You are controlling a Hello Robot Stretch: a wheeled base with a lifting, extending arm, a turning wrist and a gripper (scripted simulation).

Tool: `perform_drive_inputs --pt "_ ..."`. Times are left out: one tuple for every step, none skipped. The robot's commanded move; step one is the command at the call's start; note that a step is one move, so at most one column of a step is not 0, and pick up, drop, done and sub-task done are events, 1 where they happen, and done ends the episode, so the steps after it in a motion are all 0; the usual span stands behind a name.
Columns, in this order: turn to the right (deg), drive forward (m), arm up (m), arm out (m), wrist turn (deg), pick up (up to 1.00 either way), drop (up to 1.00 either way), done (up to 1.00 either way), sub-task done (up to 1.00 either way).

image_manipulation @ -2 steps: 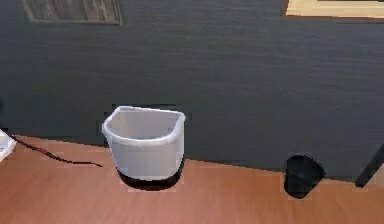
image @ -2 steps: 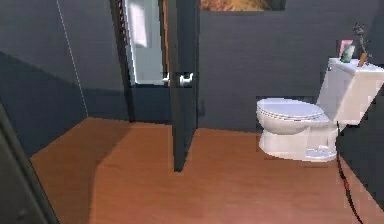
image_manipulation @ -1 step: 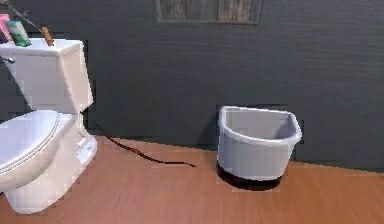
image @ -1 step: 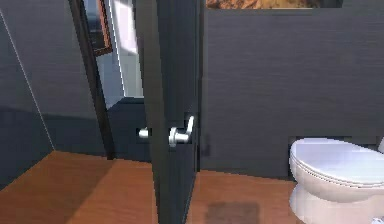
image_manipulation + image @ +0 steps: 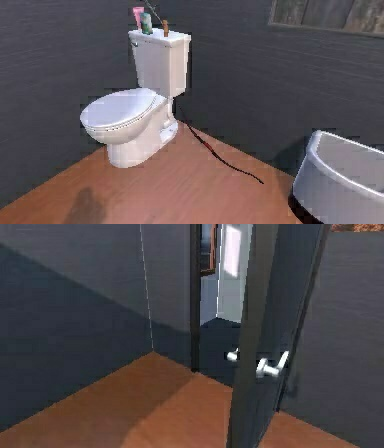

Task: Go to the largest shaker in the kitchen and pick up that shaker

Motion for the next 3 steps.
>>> perform_drive_inputs --pt "0.0 0.45 0.00 0.00 0.0 0.00 0.00 0.00 0.00" --pt "-6.0 0.00 0.00 0.00 0.0 0.00 0.00 0.00 0.00" --pt "0.0 0.40 0.00 0.00 0.0 0.00 0.00 0.00 0.00"
